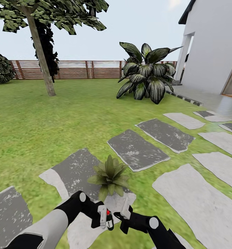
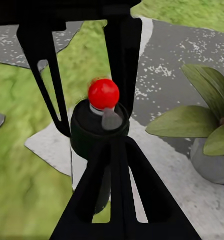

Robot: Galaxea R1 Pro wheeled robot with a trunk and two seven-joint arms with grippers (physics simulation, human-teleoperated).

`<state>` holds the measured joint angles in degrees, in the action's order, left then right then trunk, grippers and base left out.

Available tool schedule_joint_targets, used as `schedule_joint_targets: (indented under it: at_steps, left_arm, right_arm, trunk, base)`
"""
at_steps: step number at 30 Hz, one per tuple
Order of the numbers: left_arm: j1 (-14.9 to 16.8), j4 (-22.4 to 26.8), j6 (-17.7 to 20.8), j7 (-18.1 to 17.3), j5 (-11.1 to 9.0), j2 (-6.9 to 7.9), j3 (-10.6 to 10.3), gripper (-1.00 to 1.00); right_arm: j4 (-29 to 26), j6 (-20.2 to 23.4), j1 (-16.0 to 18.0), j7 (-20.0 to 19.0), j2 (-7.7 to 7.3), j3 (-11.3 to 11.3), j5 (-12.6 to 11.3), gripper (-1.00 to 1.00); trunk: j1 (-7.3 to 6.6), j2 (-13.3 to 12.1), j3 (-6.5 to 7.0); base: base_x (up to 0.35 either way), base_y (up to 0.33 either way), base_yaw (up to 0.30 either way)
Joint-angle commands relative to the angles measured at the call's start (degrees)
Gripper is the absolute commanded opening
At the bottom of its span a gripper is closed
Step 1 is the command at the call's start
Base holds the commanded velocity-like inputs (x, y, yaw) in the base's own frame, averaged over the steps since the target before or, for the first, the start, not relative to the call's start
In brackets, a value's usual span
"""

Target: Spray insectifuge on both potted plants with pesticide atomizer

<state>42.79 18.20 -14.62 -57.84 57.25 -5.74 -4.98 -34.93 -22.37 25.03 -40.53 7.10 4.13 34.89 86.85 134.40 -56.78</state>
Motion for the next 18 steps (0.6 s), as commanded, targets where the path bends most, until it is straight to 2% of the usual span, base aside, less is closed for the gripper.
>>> schedule_joint_targets:
  at_steps: [1, 18]
  left_arm:
    - [0.01, 0.08, -0.3, -0.08, 0.33, -0.22, -0.04, -1.0]
    - [0.01, 0.08, -0.4, -1.66, 0.29, -1.6, -0.03, -1.0]
  right_arm:
    - [-0.04, -0.31, 0.02, 0.01, 0.02, -0.08, 0.53, -1.0]
    - [-0.05, -0.31, 0.02, 0.01, 0.02, -0.08, 0.55, -1.0]
  trunk:
    - [-0.01, 0.02, -0.05]
    - [-0.01, 0.02, -0.05]
  base:
    - [0.0, 0.0, 0.0]
    - [0.0, 0.0, 0.0]
